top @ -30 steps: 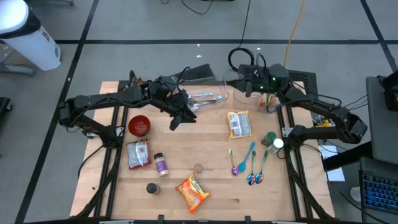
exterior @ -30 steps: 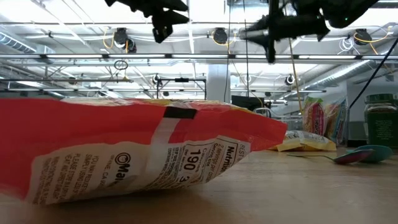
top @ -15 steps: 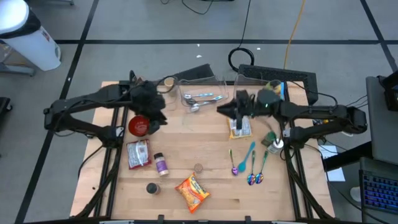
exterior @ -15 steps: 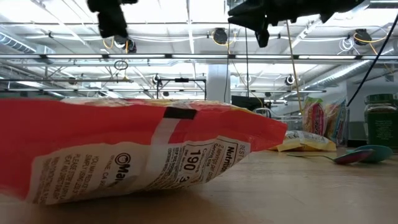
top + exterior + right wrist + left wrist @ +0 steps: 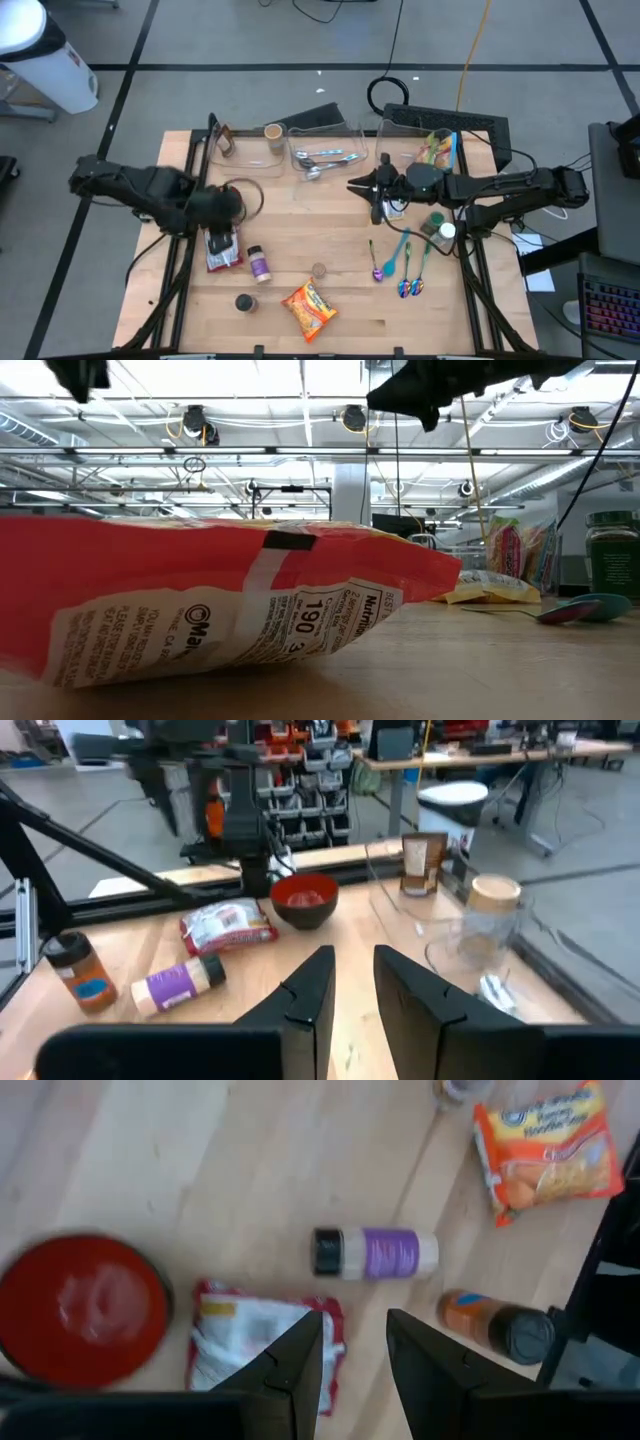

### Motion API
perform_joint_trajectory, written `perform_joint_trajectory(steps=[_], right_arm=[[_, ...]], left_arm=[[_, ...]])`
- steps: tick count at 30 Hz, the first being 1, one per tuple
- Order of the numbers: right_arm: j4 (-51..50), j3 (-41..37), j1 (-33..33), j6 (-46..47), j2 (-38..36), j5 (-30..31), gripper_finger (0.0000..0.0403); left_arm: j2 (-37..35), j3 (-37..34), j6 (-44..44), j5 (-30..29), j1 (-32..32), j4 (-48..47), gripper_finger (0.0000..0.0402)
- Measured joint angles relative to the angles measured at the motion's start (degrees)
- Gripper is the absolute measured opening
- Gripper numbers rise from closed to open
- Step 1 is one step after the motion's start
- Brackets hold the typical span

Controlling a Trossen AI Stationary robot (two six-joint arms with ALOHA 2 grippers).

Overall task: Pick & Place Food Item
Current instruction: Put the red noodle pack into the right transparent bin

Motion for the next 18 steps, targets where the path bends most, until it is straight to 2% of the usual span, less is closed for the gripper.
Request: perform_joint_trajectory(steps=[5,8,12,18], right_arm=[[-0.1,-1.7,0.3,9.5,-0.4,-0.7,0.0068],[-0.3,-2.8,0.6,13.5,-0.4,-4.0,0.0068],[-0.1,-5.1,1.5,16.2,-0.4,-7.8,0.0068],[-0.1,-8.9,4.2,21.1,-0.4,-7.8,0.0068]], left_arm=[[6.1,0.0,-14.2,-4.9,-11.2,-0.4,0.012],[11.3,0.0,-19.8,-4.3,-16.0,-0.8,0.012],[18.4,0.0,-21.7,-0.8,-20.8,-1.6,0.012],[25.8,0.0,-24.6,1.7,-24.7,-5.2,0.012]])
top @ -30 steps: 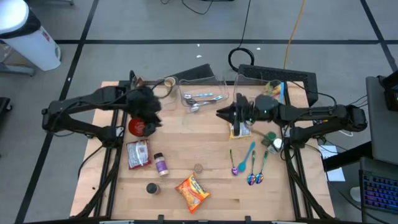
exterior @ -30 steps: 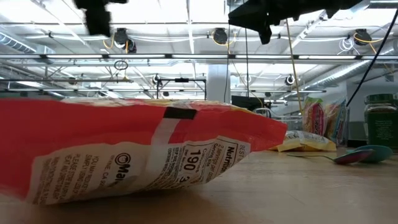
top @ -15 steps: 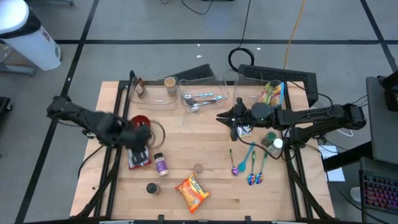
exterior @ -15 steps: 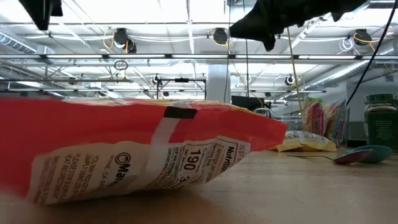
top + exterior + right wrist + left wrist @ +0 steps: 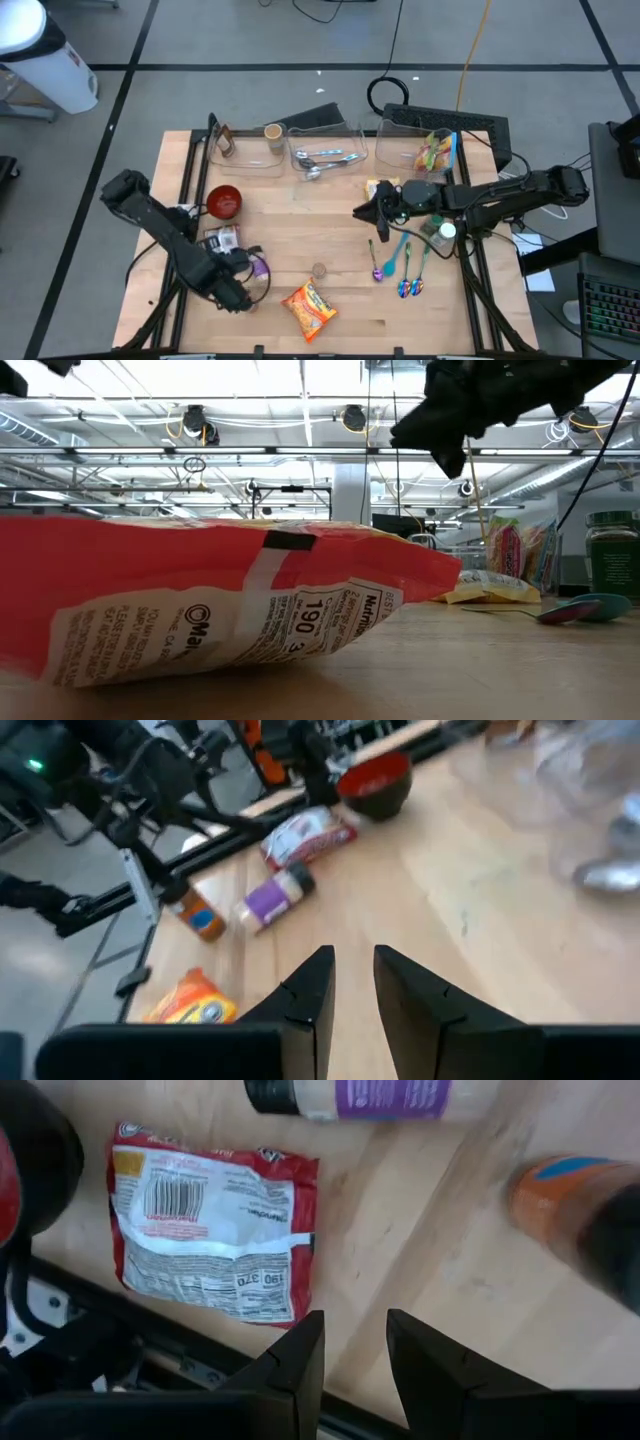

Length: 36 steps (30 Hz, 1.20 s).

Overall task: Pick & Place Food Item
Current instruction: Put the red noodle pack into the right transparent bin

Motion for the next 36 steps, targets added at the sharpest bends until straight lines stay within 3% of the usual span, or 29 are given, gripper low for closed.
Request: perform_joint_trajectory(steps=[8,13,26,36], right_arm=[[-0.1,-3.7,3.2,3.1,0.0,0.1,0.0068],[0.3,-5.2,3.3,5.6,0.0,1.2,0.0068],[3.7,-5.2,2.8,5.4,0.0,8.9,0.0068],[4.0,-5.2,2.8,5.4,0.0,9.4,0.0068]], left_arm=[[1.3,0.0,1.3,-4.1,-3.4,-3.8,0.012],[0.7,0.0,-3.4,-6.6,-7.6,-8.7,0.012],[0.7,-0.3,-10.0,-14.4,-16.2,-6.1,0.012],[0.7,-7.0,-15.0,-13.1,-17.7,-2.1,0.012]])
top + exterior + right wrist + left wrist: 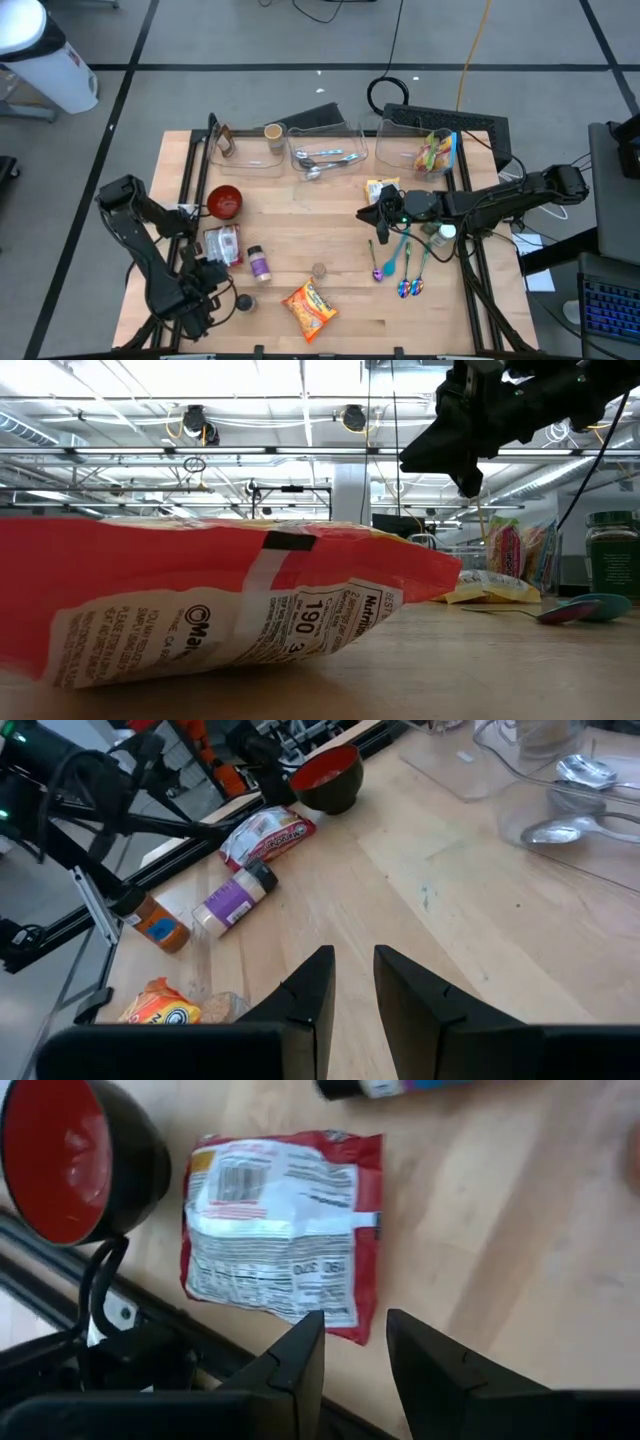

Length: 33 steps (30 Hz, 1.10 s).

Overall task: Pick & Place Food Item
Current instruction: Put the red noodle pack into the right transparent bin

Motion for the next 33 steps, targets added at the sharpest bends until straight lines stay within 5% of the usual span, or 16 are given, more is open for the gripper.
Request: perform_joint_trajectory(steps=[18,33], right_arm=[[-0.3,0.0,0.0,3.1,0.0,1.3,0.0068],[-0.3,0.0,-1.8,3.3,0.0,1.4,0.0068]], left_arm=[[0.0,-11.2,-0.8,1.5,0.1,15.4,0.012],[0.0,-17.1,-3.0,1.5,2.2,17.9,0.012]])
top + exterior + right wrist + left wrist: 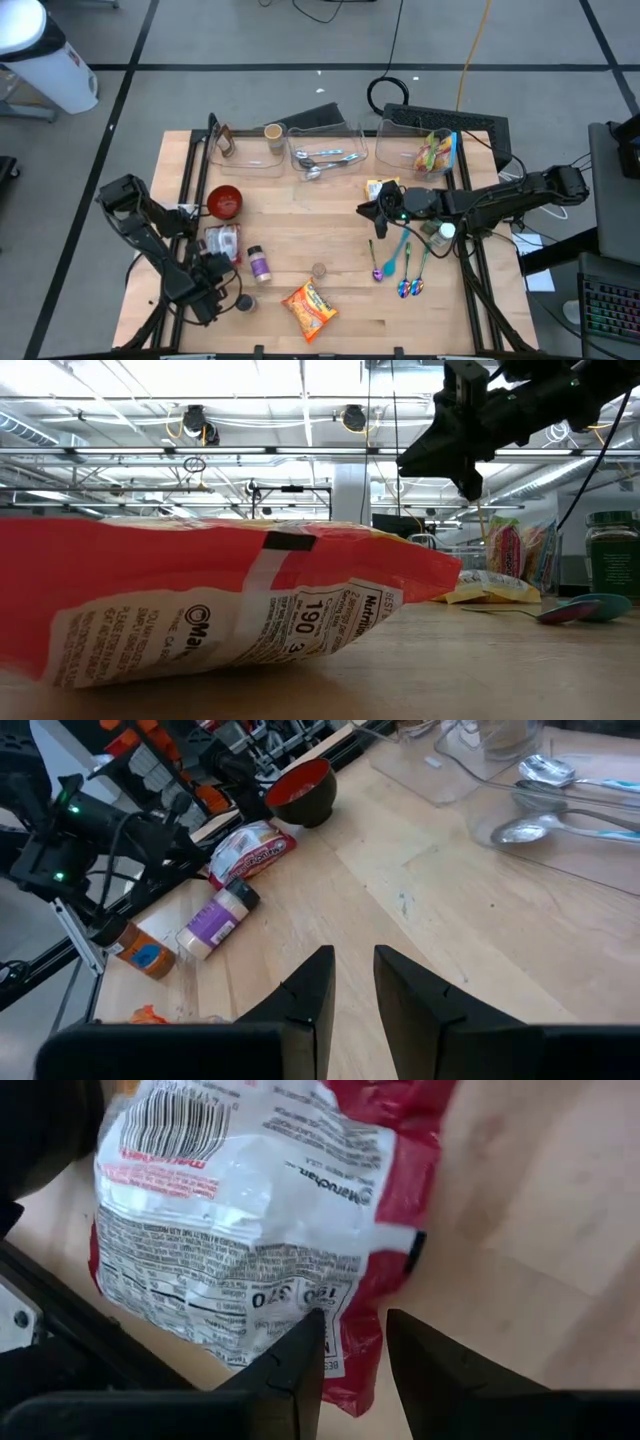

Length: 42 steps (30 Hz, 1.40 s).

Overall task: Pick & Place Food Item
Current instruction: Put the red noodle pack into the right transparent bin

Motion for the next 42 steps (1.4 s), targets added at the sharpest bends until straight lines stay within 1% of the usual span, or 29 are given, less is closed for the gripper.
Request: perform_joint_trajectory(steps=[7,13,16,20,21,24,27,31,35,42], right_arm=[[0.0,0.0,0.0,0.0,0.0,-0.1,0.0068],[0.0,0.0,0.0,-0.1,0.0,0.0,0.0068],[-0.4,0.0,0.0,-0.2,0.0,0.0,0.0068],[-0.6,0.0,-0.1,-0.2,0.0,0.0,0.0068],[-0.6,0.0,-0.1,-0.3,0.0,0.0,0.0068],[-0.8,0.0,-0.1,-0.3,0.0,0.1,0.0068],[-0.9,0.0,-0.1,-0.4,0.0,0.1,0.0068],[-0.9,0.0,-0.1,-0.7,0.0,0.1,0.0068],[-0.9,0.0,-0.1,-0.9,0.0,0.2,0.0068],[-0.9,0.0,-0.1,-1.4,0.0,0.3,0.0068]], left_arm=[[0.0,-3.3,0.2,1.9,2.0,3.0,0.012],[-0.2,-4.3,0.4,3.6,3.8,3.9,0.0114],[-0.2,-4.3,0.9,4.2,4.6,4.2,0.0085],[-0.1,-4.3,1.1,5.0,5.5,4.6,0.0019],[-0.1,-4.4,1.1,5.2,5.7,4.7,0.001],[-0.1,-4.2,1.8,6.1,6.3,4.7,0.0009],[-0.2,-3.2,4.7,7.5,7.3,4.2,0.0004],[-2.7,-0.5,7.4,9.2,8.5,1.7,0.0003],[-6.7,2.4,8.0,8.8,8.7,-5.2,0.0002],[-14.6,8.6,4.9,7.1,8.7,-15.7,0.0001]])
